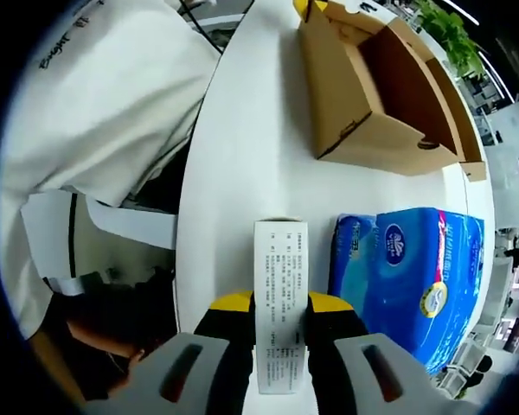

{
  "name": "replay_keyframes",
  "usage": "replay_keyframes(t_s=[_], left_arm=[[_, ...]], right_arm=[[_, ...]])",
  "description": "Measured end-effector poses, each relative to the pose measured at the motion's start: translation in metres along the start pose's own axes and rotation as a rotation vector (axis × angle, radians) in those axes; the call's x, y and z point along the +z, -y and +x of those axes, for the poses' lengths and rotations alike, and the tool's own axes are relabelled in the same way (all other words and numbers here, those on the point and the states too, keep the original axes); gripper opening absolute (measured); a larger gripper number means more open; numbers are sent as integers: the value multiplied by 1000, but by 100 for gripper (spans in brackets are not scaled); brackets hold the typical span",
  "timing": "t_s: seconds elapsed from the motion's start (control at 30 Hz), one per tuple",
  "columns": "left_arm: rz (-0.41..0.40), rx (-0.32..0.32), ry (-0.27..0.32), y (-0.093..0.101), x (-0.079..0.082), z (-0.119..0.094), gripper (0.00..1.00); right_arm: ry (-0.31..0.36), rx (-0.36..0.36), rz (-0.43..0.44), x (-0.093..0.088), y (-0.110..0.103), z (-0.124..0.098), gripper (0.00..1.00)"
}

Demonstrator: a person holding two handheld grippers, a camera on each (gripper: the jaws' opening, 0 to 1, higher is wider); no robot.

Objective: Operate the shoe box by opening the lid, removing the specified soft item, and placing it in the target area until the item is outside and the box remains undamaged.

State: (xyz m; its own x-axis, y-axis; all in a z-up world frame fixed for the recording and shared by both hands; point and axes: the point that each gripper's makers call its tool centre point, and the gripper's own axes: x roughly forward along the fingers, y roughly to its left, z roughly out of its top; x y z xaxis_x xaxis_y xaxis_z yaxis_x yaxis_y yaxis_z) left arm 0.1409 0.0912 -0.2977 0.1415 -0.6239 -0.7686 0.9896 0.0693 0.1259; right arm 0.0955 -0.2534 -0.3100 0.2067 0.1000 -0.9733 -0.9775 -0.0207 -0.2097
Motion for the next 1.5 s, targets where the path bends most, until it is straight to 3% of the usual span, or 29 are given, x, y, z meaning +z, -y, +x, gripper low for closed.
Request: replay_keyframes(t_s=[0.33,0.6,0.7,1.5], left_arm=[[-5,1,27,-1,1,0,2],[0,8,29,-1,1,0,2],[0,8,28,0,2,0,2],[5,17,49,0,4,-1,3]], right_arm=[[-18,-23,22,-12,-3,5,21],[-12,-69,-34,-6,3,6,21],[-17,-42,-2,-6,-1,7,21],[0,-183,-37,-3,8,-5,22]])
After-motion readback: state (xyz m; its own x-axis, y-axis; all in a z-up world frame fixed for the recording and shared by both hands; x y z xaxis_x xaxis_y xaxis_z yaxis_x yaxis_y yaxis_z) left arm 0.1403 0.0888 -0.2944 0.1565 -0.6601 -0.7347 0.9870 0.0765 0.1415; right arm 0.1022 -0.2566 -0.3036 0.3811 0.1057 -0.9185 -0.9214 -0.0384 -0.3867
